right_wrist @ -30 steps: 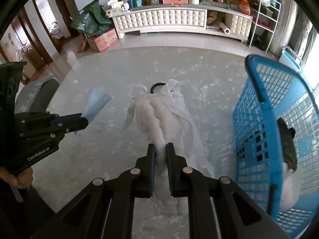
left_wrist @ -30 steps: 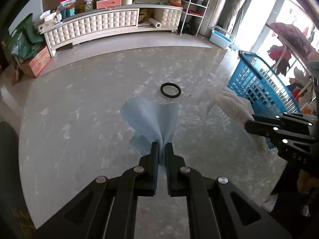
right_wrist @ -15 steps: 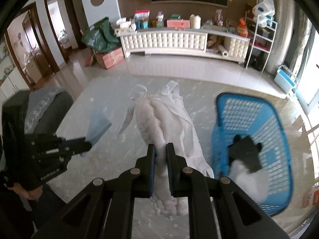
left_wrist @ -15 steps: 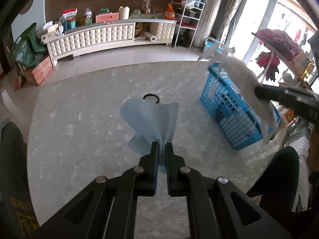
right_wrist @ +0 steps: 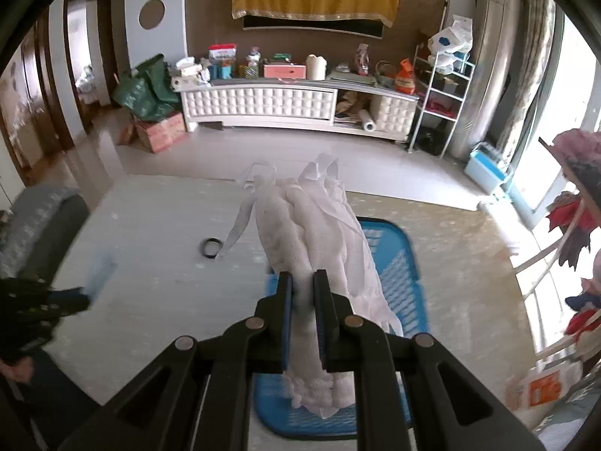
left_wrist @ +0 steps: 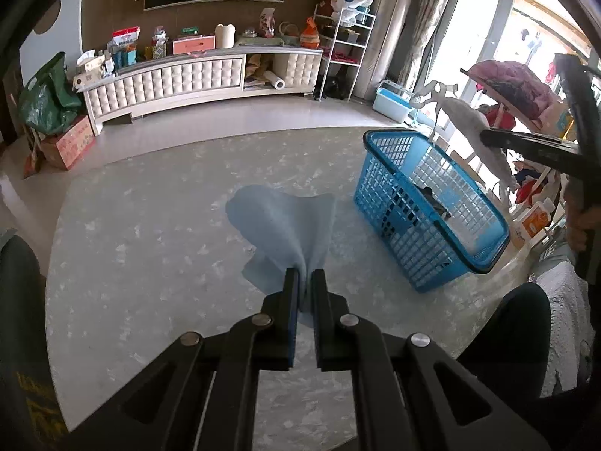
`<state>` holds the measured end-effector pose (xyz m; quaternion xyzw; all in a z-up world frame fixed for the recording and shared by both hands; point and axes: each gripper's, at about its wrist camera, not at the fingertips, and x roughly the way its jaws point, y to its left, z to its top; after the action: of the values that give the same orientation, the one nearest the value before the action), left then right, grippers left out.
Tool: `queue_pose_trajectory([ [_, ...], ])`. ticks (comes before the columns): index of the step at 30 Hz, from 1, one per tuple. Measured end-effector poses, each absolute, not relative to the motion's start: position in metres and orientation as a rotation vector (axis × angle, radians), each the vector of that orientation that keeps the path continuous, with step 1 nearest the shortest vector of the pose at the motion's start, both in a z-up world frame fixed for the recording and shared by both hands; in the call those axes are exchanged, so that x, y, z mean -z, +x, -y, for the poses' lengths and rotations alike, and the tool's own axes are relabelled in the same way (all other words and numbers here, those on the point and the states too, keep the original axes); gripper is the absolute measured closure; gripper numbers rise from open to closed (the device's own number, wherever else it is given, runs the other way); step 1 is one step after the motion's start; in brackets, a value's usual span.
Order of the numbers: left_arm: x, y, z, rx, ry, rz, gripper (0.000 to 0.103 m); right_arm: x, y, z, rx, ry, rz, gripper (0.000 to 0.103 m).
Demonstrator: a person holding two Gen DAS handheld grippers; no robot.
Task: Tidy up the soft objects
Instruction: 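Release the quilted pad into the basket with the right gripper while the left holds the cloth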
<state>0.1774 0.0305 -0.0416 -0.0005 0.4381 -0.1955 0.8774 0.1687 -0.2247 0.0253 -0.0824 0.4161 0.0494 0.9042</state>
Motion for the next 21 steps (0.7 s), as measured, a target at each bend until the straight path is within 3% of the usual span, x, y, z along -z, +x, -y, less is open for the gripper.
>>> queue_pose_trajectory([
  [15, 0.059, 0.197, -0.029, 0.381, 0.002, -0.949, 0.097, 0.083, 0.235, 0.256, -0.054, -0.209, -1.109, 0.093],
  [21, 0.068, 0.203, -0.033, 0.373, -0.01, -0.968, 0.097, 0.091, 0.249, 0.253, -0.061, -0.21, -1.167, 0.092],
])
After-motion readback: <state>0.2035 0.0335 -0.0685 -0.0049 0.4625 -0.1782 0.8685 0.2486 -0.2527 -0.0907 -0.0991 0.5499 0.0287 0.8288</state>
